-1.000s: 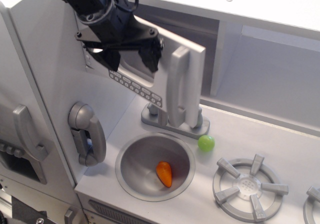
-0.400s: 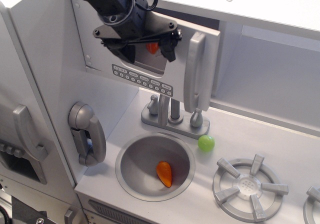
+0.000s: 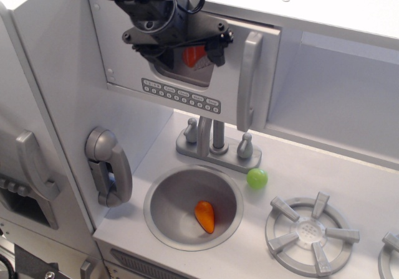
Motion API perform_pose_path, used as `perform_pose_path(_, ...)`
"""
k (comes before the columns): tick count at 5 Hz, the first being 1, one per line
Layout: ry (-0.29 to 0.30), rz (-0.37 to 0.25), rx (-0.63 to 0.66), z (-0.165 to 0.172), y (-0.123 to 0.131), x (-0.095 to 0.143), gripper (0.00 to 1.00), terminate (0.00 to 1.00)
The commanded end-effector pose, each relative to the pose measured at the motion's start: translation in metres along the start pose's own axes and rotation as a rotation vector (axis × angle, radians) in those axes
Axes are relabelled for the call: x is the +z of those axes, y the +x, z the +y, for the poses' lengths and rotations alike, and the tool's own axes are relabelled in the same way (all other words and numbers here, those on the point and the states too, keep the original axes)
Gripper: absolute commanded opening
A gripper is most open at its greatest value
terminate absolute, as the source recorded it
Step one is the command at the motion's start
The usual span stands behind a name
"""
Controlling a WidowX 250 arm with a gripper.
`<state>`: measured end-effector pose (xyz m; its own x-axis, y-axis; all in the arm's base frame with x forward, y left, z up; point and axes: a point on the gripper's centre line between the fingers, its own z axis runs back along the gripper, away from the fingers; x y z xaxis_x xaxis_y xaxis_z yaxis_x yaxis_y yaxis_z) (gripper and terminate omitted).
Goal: Close microwave
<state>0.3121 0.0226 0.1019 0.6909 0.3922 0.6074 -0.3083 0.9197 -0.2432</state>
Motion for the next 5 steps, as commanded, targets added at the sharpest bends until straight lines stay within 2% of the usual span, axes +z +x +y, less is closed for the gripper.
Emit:
perform_pose_path(1,-0.001,-0.055,0.018,0.002,0.01,0.013,1.0,0.0)
perform_pose_path(2,-0.016,0.145,-0.073,0.029,-0.018,0.035,1.0,0.0)
perform_pose_path(3,0.021,0.321,-0.158,0.061,-0.04,0.063,1.0,0.0)
perform_pose_path(4,0.03,0.427,-0.176,0.078,-0.045,0.078,1.0,0.0)
perform_pose_path(5,0.102,0.48,-0.127,0.088,-0.043,0.076,1.0,0.0)
